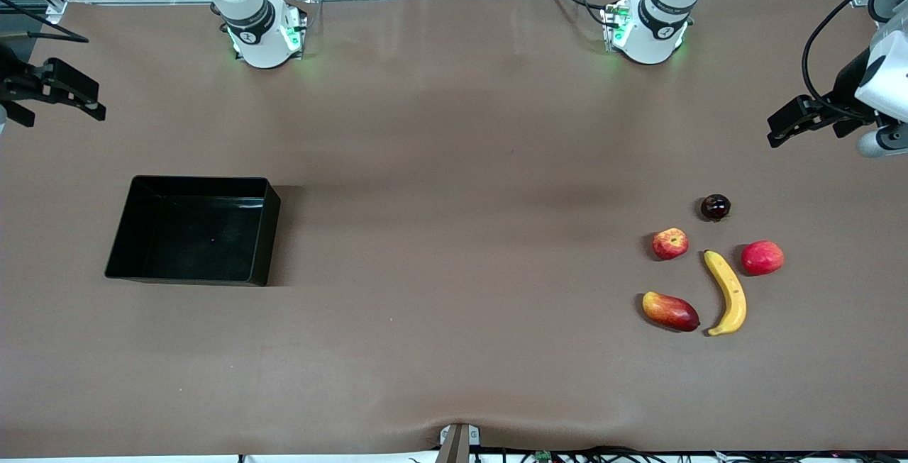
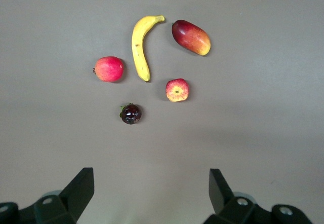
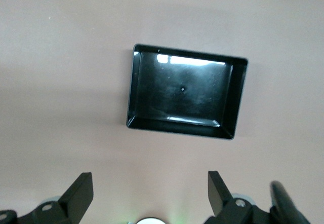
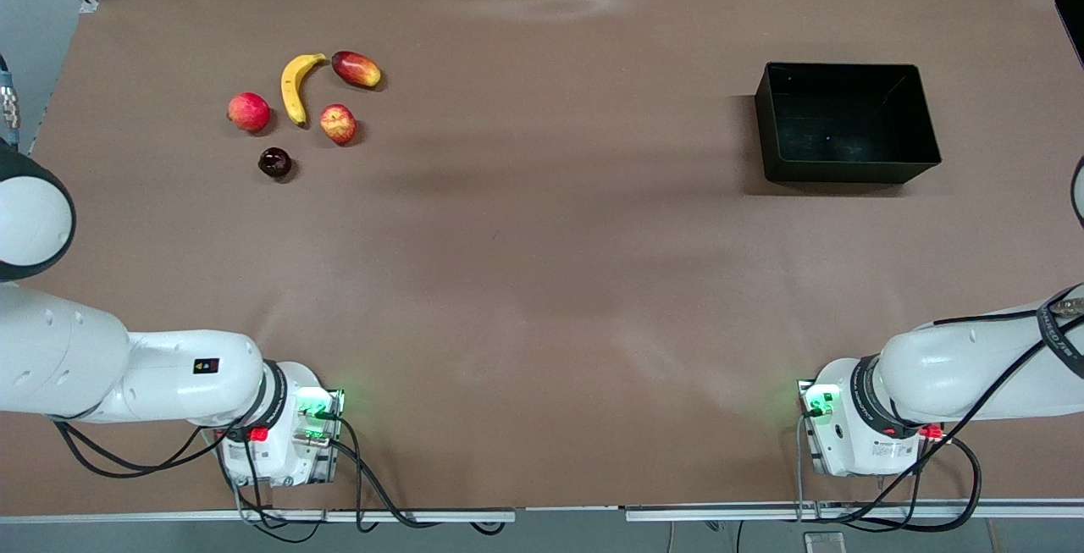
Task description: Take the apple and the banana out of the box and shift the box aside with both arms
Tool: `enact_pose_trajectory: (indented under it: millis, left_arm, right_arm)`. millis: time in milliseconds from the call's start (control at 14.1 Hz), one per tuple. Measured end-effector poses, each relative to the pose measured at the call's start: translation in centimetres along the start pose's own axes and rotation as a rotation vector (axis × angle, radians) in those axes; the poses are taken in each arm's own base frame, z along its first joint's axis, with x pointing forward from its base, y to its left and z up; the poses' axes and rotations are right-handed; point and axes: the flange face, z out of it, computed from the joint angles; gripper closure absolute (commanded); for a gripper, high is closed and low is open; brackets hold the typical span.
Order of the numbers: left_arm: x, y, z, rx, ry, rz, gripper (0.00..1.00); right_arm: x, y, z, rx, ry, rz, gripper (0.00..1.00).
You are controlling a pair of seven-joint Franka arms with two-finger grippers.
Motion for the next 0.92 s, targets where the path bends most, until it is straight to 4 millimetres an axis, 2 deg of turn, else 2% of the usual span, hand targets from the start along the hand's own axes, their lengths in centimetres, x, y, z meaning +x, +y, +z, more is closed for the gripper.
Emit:
enact_pose_trajectory:
  millis: [142, 639, 922]
  left_arm:
    - [0.0, -0.1, -0.3, -0.001, 0.006, -0.002, 0.0]
    - [0.2, -0.5, -0.3, -0.002, 0.007, -0.009, 0.0]
    - [0.5, -0.5, 0.2, -0.001, -0.002, -0.008, 0.0]
  right_arm:
    - [-0.4, 1.9, 0.5, 0.039, -0.009, 0.017, 0.0]
    - [-0.7, 0.0, 0.7, -0.054, -0.041, 0.032, 0.0]
    - [-0.9, 1.0, 0.8, -0.053, -0.048, 0.051, 0.0]
